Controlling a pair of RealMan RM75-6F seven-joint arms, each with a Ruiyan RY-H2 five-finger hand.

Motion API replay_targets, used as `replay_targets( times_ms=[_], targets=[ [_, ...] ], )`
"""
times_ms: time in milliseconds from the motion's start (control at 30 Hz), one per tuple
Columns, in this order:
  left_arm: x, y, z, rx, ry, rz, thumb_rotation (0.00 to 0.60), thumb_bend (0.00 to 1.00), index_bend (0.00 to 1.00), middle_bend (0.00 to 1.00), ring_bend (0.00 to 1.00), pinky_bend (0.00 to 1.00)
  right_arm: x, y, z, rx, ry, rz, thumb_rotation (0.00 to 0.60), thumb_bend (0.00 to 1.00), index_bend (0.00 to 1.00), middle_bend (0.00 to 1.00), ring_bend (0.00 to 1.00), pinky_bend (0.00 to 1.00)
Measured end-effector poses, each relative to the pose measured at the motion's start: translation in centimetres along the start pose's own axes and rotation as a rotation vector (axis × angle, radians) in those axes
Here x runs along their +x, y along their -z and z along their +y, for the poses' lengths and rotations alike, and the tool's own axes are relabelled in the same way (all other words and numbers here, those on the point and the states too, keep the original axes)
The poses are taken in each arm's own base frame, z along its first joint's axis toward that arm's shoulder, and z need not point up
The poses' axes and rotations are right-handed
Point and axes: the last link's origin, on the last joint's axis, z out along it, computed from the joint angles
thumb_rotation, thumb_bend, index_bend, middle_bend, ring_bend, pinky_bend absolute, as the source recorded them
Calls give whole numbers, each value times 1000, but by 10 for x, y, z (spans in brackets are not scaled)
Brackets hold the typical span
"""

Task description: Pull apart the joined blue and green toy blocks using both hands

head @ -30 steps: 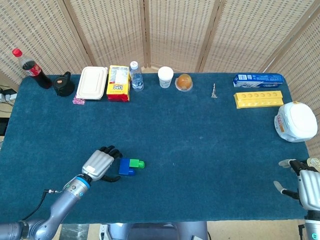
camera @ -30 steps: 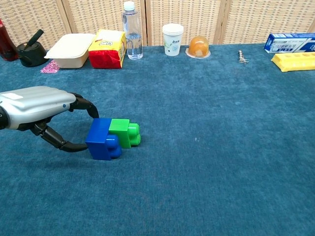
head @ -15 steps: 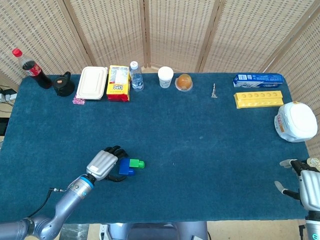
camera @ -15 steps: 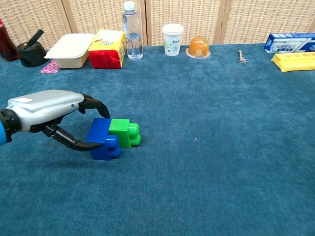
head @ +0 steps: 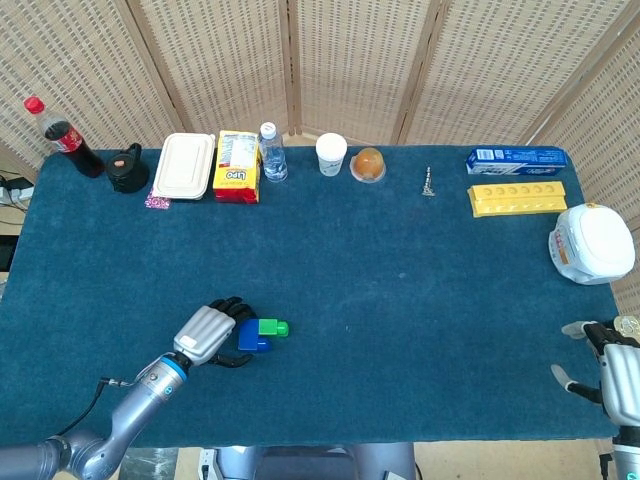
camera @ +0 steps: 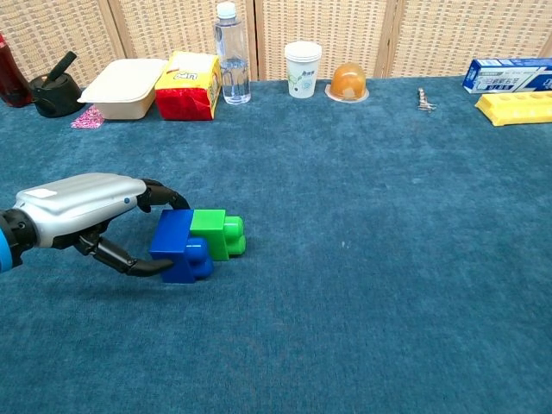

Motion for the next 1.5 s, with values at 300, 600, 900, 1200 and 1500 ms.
replay_targets(
  times_ms=[300,600,900,1200,1500],
  targets=[
    [-3,-8,9,-13,-27,58,378,414,465,262,195,377,1,3,3,-14,-10,-1,600,228,384,433,446,439],
    [5,-17,12,-52,33,58,376,418,479,268,203,383,-1,0,2,-8,-32,-18,600,229,384,433,447,443],
    [51,-33,11,-141,98,31,369,420,478,278,208,383,-10,-13,-12,44,-162,-103,600,228,384,433,449,459],
    [94,-50,26,-237,123,-46,367,421,479,279,208,383,-30,-37,-39,119,-365,-215,600,228,384,437,485,506],
    [112,-68,46,-310,86,-78,369,424,479,281,208,383,-54,-56,-67,166,-489,-290,600,228,384,453,543,582]
  ],
)
